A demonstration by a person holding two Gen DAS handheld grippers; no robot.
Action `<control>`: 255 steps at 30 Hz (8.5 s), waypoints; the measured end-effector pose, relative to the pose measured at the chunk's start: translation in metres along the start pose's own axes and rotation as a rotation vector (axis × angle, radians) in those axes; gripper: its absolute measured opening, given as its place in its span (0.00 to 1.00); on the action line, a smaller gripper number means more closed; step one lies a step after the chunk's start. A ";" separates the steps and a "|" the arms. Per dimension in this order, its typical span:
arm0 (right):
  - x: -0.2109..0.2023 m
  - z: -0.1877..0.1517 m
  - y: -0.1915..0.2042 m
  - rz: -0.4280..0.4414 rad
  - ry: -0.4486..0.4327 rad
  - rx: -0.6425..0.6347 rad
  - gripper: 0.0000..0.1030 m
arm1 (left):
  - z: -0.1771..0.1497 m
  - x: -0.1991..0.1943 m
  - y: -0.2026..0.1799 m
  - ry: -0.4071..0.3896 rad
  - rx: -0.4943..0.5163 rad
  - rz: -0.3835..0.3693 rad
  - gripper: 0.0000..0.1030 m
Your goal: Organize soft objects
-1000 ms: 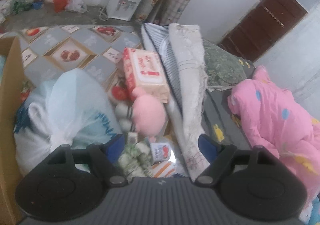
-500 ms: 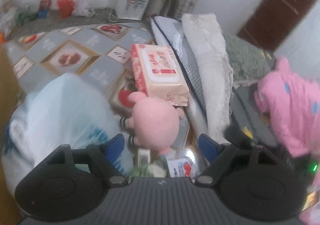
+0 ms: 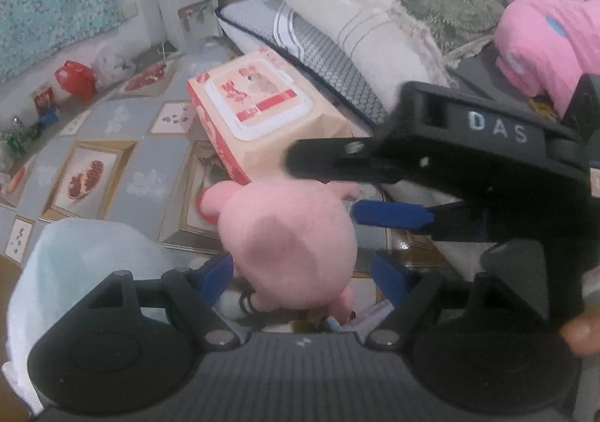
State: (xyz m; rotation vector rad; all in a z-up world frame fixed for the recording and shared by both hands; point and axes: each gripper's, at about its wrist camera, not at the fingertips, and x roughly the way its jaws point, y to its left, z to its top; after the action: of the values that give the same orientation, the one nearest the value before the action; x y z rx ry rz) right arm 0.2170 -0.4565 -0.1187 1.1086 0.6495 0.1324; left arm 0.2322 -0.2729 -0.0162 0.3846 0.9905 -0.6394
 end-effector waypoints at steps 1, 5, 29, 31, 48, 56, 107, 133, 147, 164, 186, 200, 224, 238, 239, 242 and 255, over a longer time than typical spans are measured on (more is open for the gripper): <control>0.007 0.001 0.000 0.001 0.016 -0.001 0.88 | 0.002 0.005 0.000 0.007 0.003 0.004 0.80; 0.022 0.001 -0.004 -0.004 0.050 0.006 0.91 | 0.004 0.016 0.003 0.023 -0.014 0.016 0.81; -0.100 -0.037 0.052 0.395 0.010 -0.110 1.00 | -0.045 -0.136 0.006 -0.262 -0.188 -0.177 0.73; -0.123 -0.055 0.053 0.420 0.010 -0.135 1.00 | -0.066 -0.154 0.003 -0.292 -0.216 -0.233 0.73; -0.218 -0.183 -0.045 0.540 0.069 0.147 1.00 | -0.208 -0.084 -0.002 -0.083 -0.461 -0.601 0.80; -0.174 -0.192 -0.037 0.509 0.124 0.218 0.99 | -0.225 -0.070 0.019 -0.131 -0.450 -0.558 0.88; -0.092 -0.199 -0.021 0.127 0.141 -0.144 0.71 | -0.242 -0.098 0.016 -0.293 -0.271 -0.091 0.82; -0.016 -0.182 0.210 0.381 0.385 -0.478 0.72 | -0.215 -0.258 0.099 -0.591 -0.290 0.310 0.79; 0.118 -0.217 0.258 0.218 0.531 -0.565 0.77 | -0.240 -0.195 0.266 -0.359 -0.743 0.030 0.78; 0.128 -0.201 0.248 0.238 0.459 -0.590 0.75 | -0.246 -0.146 0.299 -0.185 -0.853 0.020 0.71; -0.095 -0.117 0.144 0.288 0.146 -0.456 0.99 | -0.246 -0.286 0.104 -0.625 -0.307 -0.075 1.00; -0.192 -0.120 0.015 0.181 -0.041 -0.247 0.99 | -0.218 -0.172 -0.033 -0.396 -0.052 -0.153 1.00; -0.094 -0.121 -0.054 0.042 -0.037 -0.102 0.69 | -0.190 -0.050 -0.047 -0.312 0.049 0.040 0.74; -0.103 -0.120 -0.059 0.037 -0.033 -0.125 0.69 | -0.197 -0.066 -0.046 -0.194 0.020 -0.345 0.74; -0.105 -0.120 -0.060 0.032 -0.035 -0.129 0.69 | -0.199 -0.070 -0.047 -0.210 0.027 -0.346 0.74; -0.111 -0.122 -0.063 0.027 -0.048 -0.121 0.69 | -0.203 -0.082 -0.049 -0.307 0.059 -0.259 0.77; -0.108 -0.123 -0.062 0.023 -0.050 -0.123 0.69 | -0.181 -0.045 -0.057 -0.268 0.095 -0.074 0.79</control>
State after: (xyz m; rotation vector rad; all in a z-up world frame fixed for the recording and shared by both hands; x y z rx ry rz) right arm 0.0487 -0.4325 -0.1620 0.9982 0.5767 0.1617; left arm 0.0605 -0.1978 -0.0696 0.3371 0.7233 -0.7854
